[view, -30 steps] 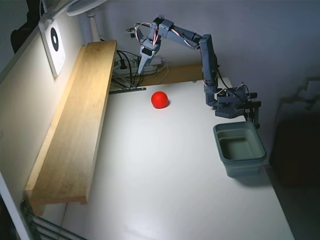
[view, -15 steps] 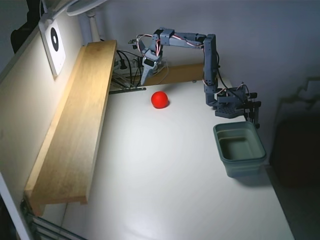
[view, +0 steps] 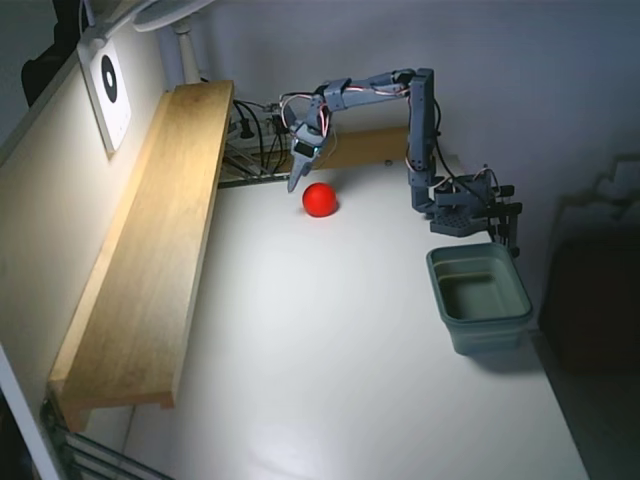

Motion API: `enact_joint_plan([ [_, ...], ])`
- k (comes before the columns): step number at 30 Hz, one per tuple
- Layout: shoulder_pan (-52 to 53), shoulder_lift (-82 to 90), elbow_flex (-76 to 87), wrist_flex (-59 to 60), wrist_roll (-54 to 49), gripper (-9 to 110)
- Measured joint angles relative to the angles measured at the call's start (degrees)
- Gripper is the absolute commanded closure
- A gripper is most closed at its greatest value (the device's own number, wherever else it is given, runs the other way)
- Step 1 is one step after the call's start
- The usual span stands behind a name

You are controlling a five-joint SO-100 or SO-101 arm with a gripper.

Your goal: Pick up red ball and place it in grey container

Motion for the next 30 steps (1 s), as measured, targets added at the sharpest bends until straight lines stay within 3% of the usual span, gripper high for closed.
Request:
enact_joint_plan([
  [14, 0.18, -0.79, 10.2, -14.24, 0.0, 63],
  [30, 0.35, 0.88, 16.61, -16.44, 0.0, 63],
])
